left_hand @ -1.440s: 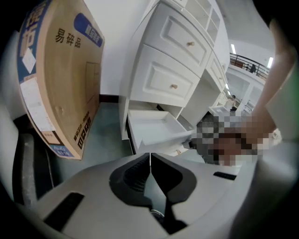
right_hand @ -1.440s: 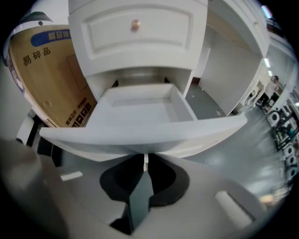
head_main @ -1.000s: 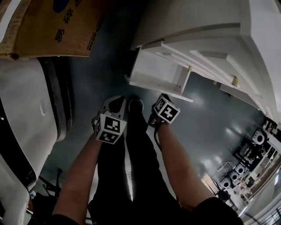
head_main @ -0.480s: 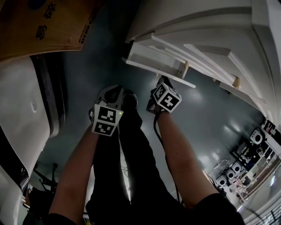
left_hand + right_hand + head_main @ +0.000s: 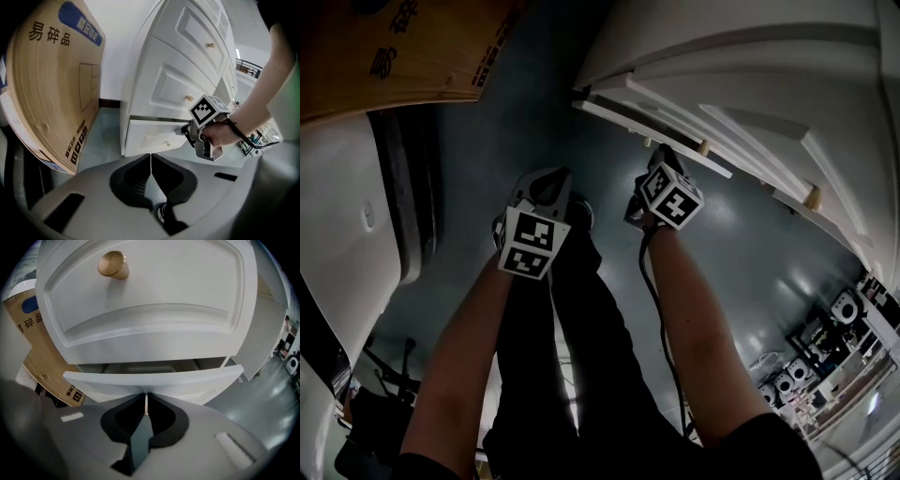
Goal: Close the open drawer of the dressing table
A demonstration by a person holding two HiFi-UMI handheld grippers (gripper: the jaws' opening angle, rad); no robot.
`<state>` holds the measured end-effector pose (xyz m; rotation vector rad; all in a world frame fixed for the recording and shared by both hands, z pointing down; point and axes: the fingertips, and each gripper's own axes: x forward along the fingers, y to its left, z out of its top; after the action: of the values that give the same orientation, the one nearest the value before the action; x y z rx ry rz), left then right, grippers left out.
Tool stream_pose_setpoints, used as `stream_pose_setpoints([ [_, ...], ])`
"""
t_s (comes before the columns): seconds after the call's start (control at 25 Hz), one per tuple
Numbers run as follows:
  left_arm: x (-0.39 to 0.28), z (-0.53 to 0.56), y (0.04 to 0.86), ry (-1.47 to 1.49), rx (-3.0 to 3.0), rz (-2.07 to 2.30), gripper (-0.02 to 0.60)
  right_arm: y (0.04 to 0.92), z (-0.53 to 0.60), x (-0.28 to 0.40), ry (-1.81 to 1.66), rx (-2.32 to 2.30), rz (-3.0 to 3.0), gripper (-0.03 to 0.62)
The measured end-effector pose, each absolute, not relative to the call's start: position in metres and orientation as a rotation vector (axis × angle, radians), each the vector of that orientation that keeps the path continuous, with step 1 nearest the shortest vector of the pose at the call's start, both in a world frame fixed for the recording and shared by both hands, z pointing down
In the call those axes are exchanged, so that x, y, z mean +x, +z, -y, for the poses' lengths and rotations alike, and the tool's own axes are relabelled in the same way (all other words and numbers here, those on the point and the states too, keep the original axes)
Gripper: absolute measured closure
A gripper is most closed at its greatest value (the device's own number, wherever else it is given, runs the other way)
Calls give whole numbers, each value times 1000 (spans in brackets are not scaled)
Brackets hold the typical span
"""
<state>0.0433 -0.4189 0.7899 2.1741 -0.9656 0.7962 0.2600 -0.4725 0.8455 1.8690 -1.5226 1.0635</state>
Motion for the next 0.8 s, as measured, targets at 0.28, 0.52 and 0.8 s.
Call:
stream_pose_setpoints([
  [0.28,48,432,788,780,2157,998,566,844,495,268,1041,1876,1527,576],
  [0.52,56,435,783,757,2149,992,566,845,502,269,1045,1826,1575,579],
  [0.8,58,431,779,751,2163,971,566,836,495,273,1078,1952,1524,582],
])
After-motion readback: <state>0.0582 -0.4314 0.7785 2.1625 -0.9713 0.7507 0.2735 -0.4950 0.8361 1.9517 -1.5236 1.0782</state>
